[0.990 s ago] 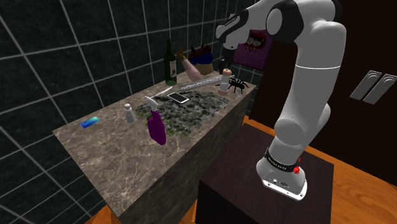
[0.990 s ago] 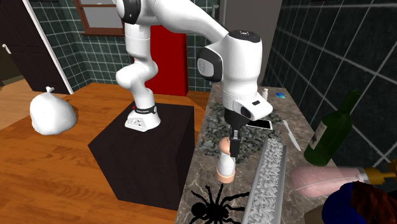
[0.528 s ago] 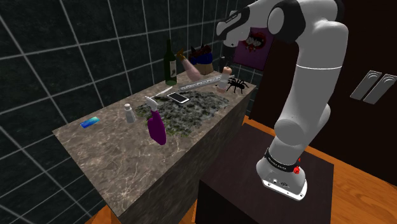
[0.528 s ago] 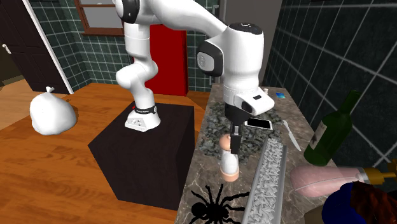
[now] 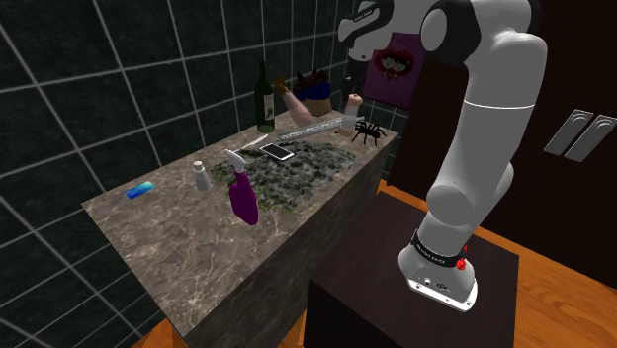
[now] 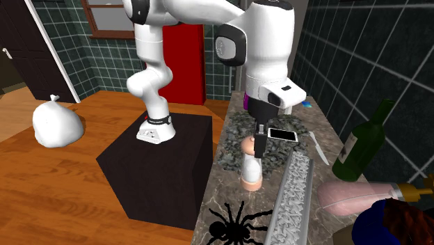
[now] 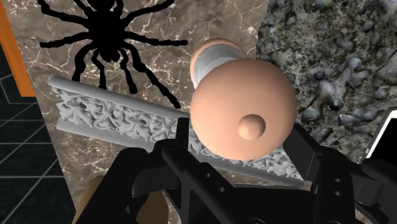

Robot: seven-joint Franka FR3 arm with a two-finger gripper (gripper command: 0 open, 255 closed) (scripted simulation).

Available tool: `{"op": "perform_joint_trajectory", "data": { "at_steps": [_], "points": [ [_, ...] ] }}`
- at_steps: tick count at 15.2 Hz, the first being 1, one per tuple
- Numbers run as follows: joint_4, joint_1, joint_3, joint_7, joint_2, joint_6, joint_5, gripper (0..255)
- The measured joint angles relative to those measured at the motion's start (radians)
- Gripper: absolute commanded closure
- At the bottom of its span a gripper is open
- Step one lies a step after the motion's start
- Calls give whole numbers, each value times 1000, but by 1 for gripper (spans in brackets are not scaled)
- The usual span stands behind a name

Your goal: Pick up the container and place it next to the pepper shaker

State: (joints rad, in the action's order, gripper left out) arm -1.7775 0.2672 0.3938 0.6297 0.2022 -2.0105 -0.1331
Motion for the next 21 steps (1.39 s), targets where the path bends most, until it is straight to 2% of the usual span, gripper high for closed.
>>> {"op": "perform_joint_trajectory", "data": {
  "at_steps": [11,21],
  "points": [
    [108,-1,4,-17,-29,135,18,255],
    [252,7,8,-21,-22,272,17,255]
  ]
}}
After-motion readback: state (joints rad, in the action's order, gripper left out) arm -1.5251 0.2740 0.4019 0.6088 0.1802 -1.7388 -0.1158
